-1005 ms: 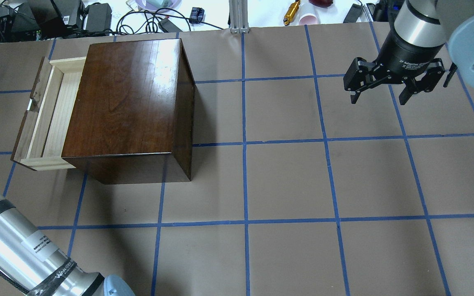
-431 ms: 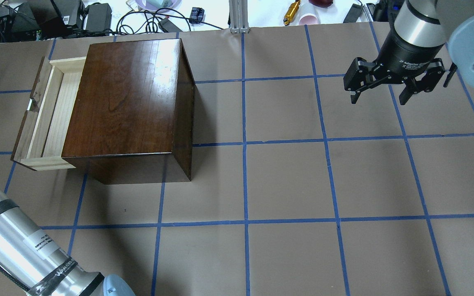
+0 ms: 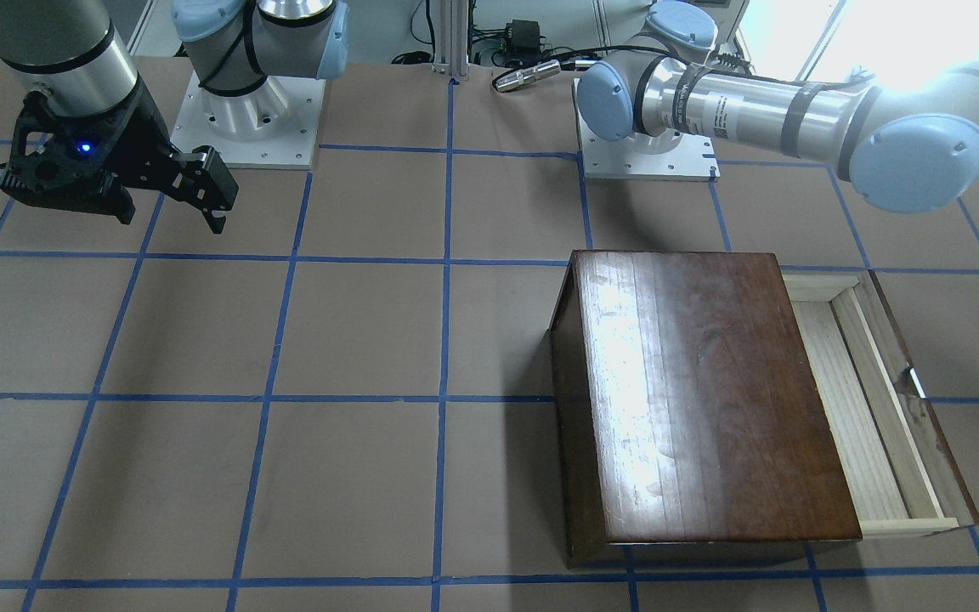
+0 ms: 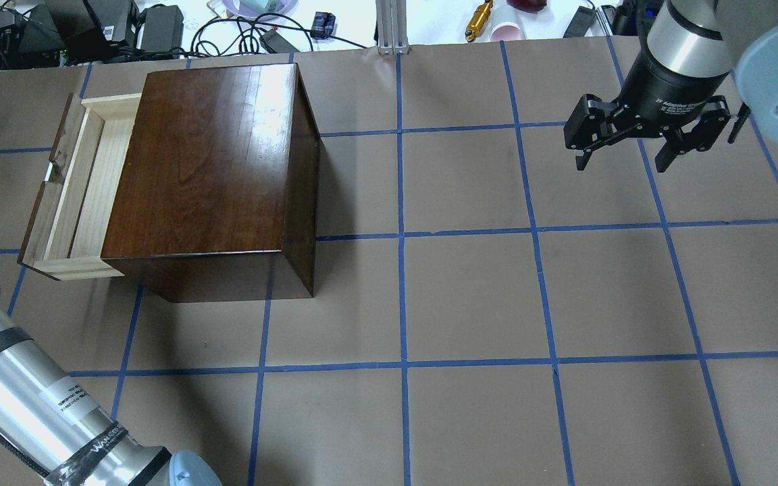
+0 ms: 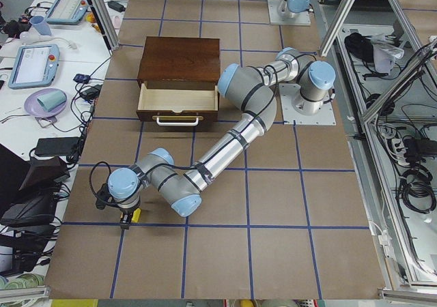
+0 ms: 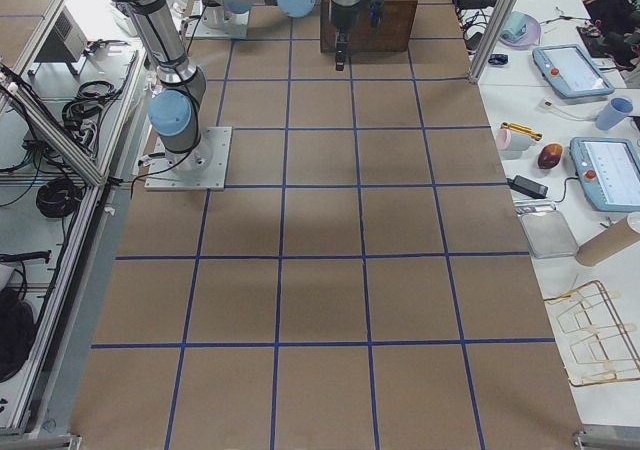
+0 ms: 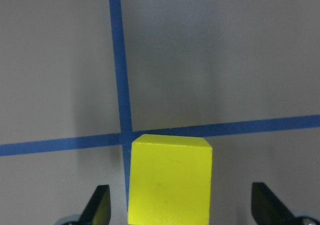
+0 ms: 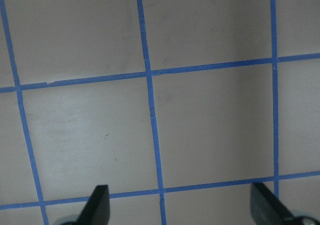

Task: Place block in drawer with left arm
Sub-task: 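Lower the left gripper over the yellow cube and grasp it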

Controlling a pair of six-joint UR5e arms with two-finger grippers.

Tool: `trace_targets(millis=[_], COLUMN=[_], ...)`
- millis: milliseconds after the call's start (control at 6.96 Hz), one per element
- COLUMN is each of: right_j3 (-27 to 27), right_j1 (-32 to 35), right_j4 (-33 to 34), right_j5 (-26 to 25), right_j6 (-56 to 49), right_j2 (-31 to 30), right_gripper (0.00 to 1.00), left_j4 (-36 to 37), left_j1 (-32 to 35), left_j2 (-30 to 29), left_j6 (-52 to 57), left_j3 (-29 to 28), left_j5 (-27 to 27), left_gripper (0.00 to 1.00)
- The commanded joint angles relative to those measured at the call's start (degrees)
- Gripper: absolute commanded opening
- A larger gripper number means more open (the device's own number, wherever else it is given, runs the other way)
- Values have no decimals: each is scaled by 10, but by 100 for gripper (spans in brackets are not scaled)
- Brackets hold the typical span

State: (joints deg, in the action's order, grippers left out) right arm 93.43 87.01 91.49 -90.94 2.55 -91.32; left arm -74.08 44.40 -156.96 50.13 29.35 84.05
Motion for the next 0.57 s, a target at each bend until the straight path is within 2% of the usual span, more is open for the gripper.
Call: trace_targets(millis=[0, 431], right_j3=[0, 0], right_j1=[0, 0], right_j4=[0, 0], right_j5=[0, 0], right_j6=[0, 0], right_j2=[0, 0], right_gripper=[100, 100], left_j4=[3, 5], left_j1=[0, 1], left_j2=[-1, 0], left_j6=[5, 14], left_j3=[1, 0], left_j5=[0, 0], left_gripper=[68, 38])
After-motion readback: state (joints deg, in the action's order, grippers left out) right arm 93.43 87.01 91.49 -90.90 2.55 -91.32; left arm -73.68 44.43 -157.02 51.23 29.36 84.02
